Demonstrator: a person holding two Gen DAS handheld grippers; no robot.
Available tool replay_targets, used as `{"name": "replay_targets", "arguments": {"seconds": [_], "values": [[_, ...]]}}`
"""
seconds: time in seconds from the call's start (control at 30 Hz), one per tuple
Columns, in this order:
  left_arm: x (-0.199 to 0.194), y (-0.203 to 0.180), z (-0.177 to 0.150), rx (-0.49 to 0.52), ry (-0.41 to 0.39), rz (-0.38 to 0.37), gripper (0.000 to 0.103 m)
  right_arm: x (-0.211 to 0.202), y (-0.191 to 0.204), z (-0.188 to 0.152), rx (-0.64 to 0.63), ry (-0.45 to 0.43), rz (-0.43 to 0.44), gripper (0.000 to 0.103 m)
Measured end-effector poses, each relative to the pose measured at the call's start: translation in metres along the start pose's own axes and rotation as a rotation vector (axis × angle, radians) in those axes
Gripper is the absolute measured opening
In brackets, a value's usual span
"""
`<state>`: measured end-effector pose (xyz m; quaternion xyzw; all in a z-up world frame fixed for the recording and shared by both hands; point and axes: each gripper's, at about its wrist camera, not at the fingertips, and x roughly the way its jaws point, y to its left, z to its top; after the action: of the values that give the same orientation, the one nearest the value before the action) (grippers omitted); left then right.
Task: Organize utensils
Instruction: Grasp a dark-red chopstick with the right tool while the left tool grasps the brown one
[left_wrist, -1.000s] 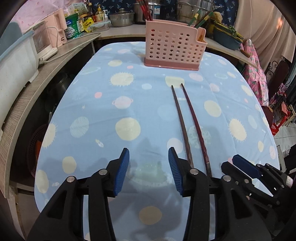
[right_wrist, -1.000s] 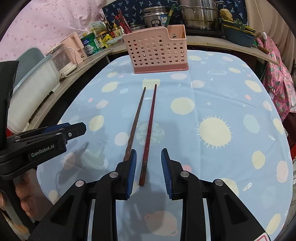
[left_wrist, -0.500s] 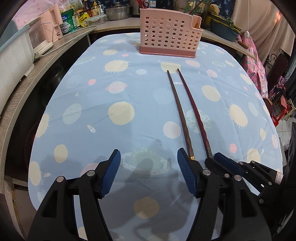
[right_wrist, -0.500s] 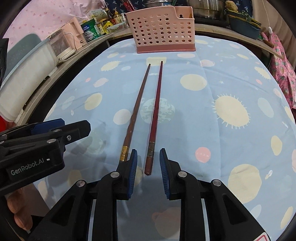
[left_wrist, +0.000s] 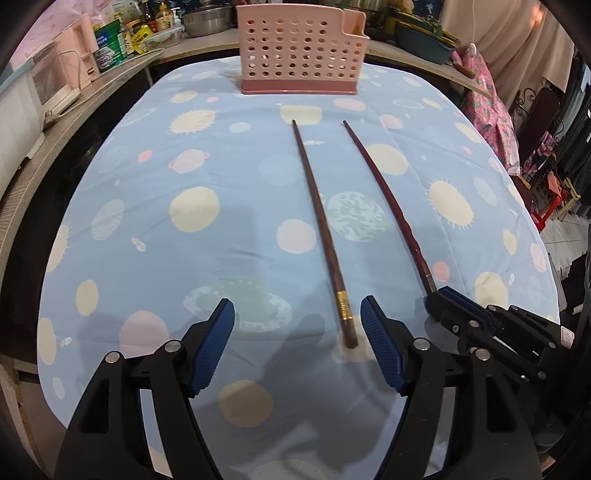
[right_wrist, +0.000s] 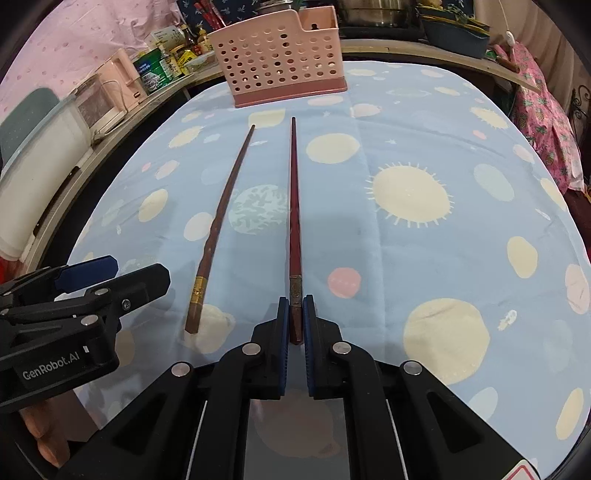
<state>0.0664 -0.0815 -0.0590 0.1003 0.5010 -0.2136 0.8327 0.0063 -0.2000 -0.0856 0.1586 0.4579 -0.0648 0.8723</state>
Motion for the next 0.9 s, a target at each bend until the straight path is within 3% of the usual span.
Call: {"name": "replay_targets", "arguments": {"seconds": [0.3,0.47,0.57,0.8,0.9], "values": [[0.014,-0.006,-0.003,-0.002,0.032,-0.003,0.066,-0.001,-0.006,-0.003,0.022,0.003,0.006,0.007],[0.021,-0.004,-0.005,-0.009,0.046,0.008,0.057,-0.001,-0.005,-0.003,0.020,0.003,0.005,0.007],[0.020,-0.004,-0.006,-0.006,0.042,0.010,0.049,-0.002,-0.004,-0.005,0.017,0.003,0.005,0.007],[0.017,-0.001,-0.007,-0.014,0.051,-0.026,0.008,-0.002,-0.003,-0.005,0.015,0.004,0.006,0.007],[0.016,0.001,-0.007,-0.023,0.059,-0.036,0.007,-0.002,-0.001,-0.006,0.009,0.007,0.010,0.007]]}}
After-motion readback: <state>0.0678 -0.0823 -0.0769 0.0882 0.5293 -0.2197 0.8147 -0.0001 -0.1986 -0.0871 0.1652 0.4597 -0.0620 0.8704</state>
